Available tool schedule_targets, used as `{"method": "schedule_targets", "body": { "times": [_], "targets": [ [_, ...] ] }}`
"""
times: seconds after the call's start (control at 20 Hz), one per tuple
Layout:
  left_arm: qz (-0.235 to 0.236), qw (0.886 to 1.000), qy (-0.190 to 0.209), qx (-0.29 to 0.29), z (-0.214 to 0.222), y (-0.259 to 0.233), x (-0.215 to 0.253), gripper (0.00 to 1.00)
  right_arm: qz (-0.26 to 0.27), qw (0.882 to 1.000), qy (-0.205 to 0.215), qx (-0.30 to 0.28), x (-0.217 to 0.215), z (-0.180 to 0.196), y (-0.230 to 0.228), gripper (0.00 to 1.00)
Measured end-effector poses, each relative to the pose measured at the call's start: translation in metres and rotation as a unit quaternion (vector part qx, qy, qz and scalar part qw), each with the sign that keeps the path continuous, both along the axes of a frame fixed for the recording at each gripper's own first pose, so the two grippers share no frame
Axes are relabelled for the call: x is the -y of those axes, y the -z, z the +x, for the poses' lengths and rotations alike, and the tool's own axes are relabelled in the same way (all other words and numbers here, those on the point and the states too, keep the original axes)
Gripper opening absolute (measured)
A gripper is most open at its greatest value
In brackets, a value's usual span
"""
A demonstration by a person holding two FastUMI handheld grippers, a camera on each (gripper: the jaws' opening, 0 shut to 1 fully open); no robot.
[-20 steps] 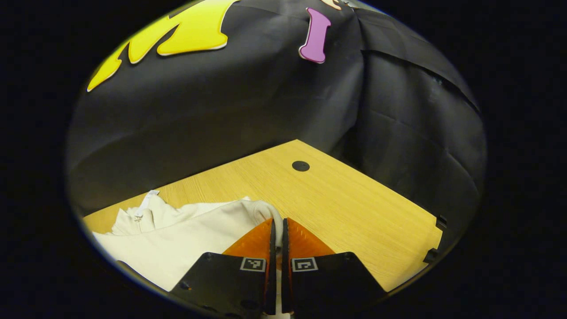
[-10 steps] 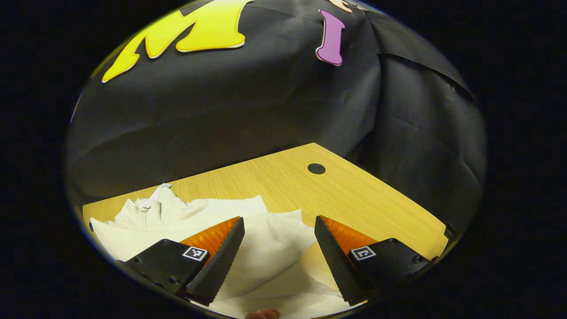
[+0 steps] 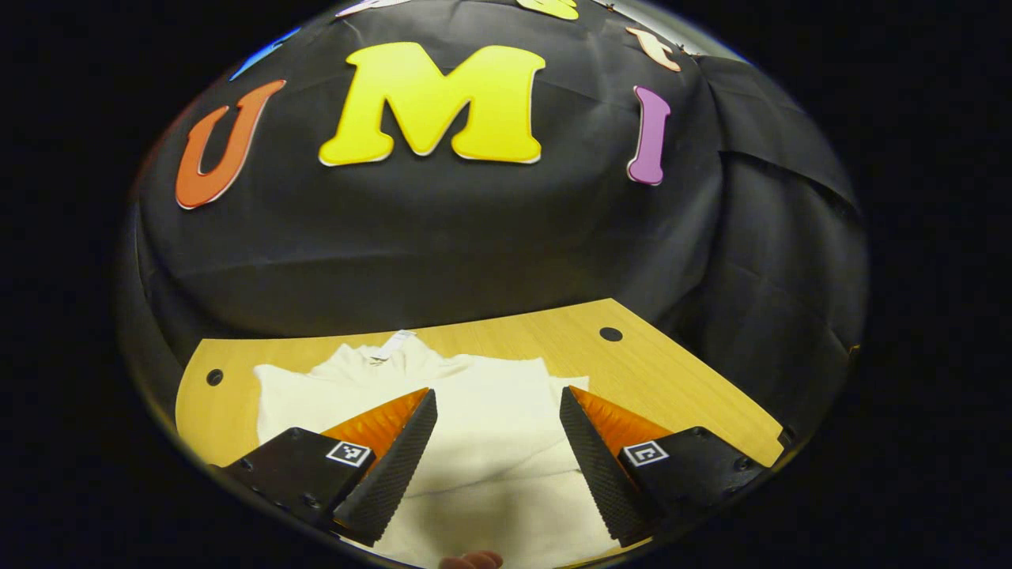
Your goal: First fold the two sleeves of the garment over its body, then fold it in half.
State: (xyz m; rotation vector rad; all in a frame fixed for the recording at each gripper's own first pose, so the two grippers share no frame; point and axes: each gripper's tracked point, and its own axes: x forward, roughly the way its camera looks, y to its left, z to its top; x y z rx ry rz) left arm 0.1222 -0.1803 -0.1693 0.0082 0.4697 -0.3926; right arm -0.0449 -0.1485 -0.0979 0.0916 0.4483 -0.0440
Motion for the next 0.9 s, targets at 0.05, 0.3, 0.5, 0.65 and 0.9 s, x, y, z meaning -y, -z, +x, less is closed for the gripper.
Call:
{"method": "schedule_targets", "body": {
  "times": [0.05,0.3,0.5,0.65,0.9],
  "targets": [
    [0.002,1.000,-0.012,0.006,-0.010,-0.007,-0.016,0.99,0.000,1.000,-0.011,0.001,-0.008,0.006,0.001,0.92],
    [0.021,0.997,-0.067,0.015,-0.050,-0.015,-0.094,0.99,0.004,0.998,-0.054,-0.007,-0.044,0.026,0.010,0.92],
    [0.024,0.993,-0.117,-0.012,-0.084,-0.001,-0.147,0.99,-0.003,0.997,-0.075,-0.024,-0.062,0.026,0.026,0.92],
    [0.032,0.989,-0.141,-0.034,-0.104,0.017,-0.178,0.99,-0.003,0.996,-0.085,-0.040,-0.073,0.022,0.039,0.92],
    [0.057,0.984,-0.150,-0.079,-0.139,0.051,-0.216,0.99,-0.008,0.993,-0.088,-0.072,-0.074,0.014,0.063,0.92]
  ]
}}
